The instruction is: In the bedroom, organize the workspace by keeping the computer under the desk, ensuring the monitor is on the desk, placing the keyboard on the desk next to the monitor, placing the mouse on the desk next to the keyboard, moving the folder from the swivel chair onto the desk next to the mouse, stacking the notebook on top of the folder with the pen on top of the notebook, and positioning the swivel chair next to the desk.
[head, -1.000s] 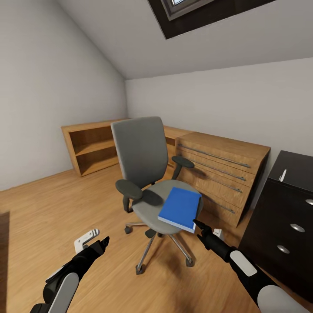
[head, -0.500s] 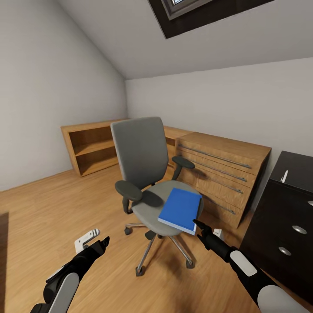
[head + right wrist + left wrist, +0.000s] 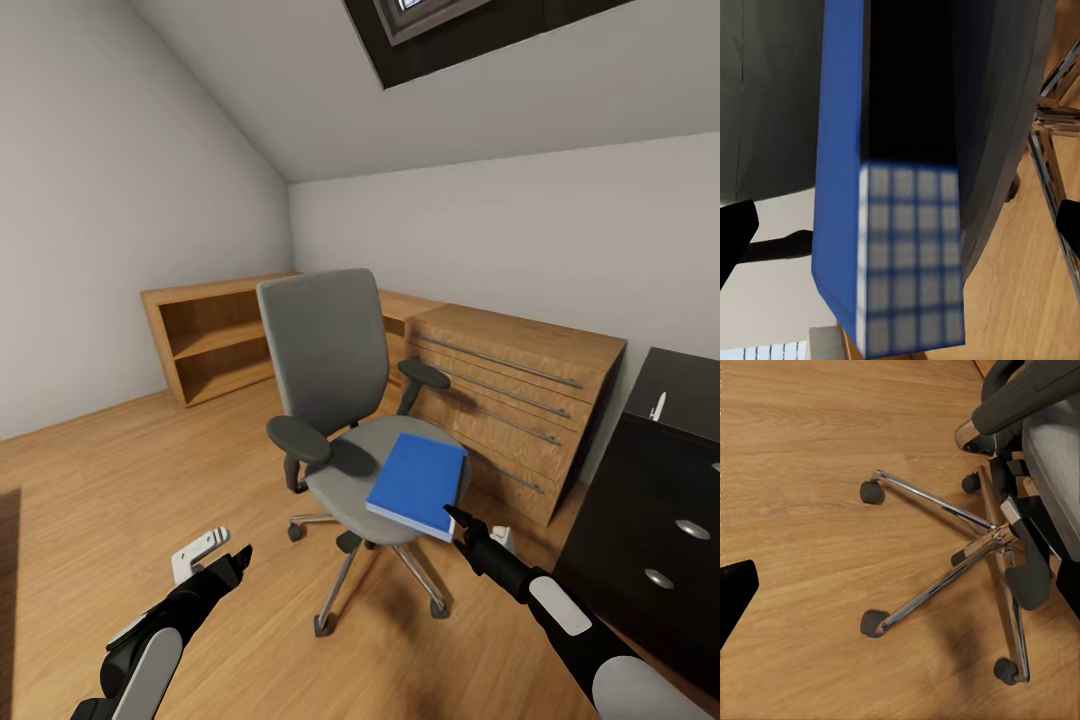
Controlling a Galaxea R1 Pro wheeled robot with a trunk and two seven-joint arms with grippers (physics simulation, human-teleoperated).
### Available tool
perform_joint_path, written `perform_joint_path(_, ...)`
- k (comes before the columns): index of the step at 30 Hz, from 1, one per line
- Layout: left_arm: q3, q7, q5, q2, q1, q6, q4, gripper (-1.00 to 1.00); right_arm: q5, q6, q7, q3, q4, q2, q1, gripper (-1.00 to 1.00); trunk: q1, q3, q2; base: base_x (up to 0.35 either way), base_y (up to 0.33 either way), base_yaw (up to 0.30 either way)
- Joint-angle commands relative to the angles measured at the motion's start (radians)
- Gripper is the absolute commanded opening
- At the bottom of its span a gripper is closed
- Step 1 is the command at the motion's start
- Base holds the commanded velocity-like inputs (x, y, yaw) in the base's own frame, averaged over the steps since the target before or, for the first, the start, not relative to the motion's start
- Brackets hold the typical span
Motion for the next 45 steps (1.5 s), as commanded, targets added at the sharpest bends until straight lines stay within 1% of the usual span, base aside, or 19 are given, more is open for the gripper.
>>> perform_joint_path(1,-0.002,0.01,0.01,0.001,-0.001,0.001,-0.001,1.0,-0.008,0.001,0.002,0.005,0.0,-0.001,-0.001,1.0,0.0,-0.001,0.0,0.004,0.009,0.0)
perform_joint_path(14,-0.002,0.01,0.01,0.001,-0.001,0.001,0.002,1.0,-0.006,0.001,0.002,0.005,0.0,-0.001,-0.001,1.0,0.0,-0.001,0.0,0.001,0.002,0.0)
perform_joint_path(15,-0.001,0.01,0.01,0.001,-0.001,0.001,0.002,1.0,-0.004,0.002,0.002,0.005,-0.001,-0.001,-0.001,-1.0,0.0,-0.001,0.0,0.0,0.0,0.0)
perform_joint_path(41,-0.002,0.01,0.011,0.001,-0.001,0.002,0.006,1.0,-0.003,0.001,0.005,0.005,-0.002,-0.001,-0.001,-1.0,0.0,-0.001,0.0,0.0,0.0,0.0)
perform_joint_path(45,-0.002,0.01,0.011,0.001,-0.001,0.002,0.009,1.0,-0.003,0.001,0.006,0.005,-0.002,-0.001,-0.001,-1.0,-0.016,0.012,0.028,0.0,0.0,0.0)
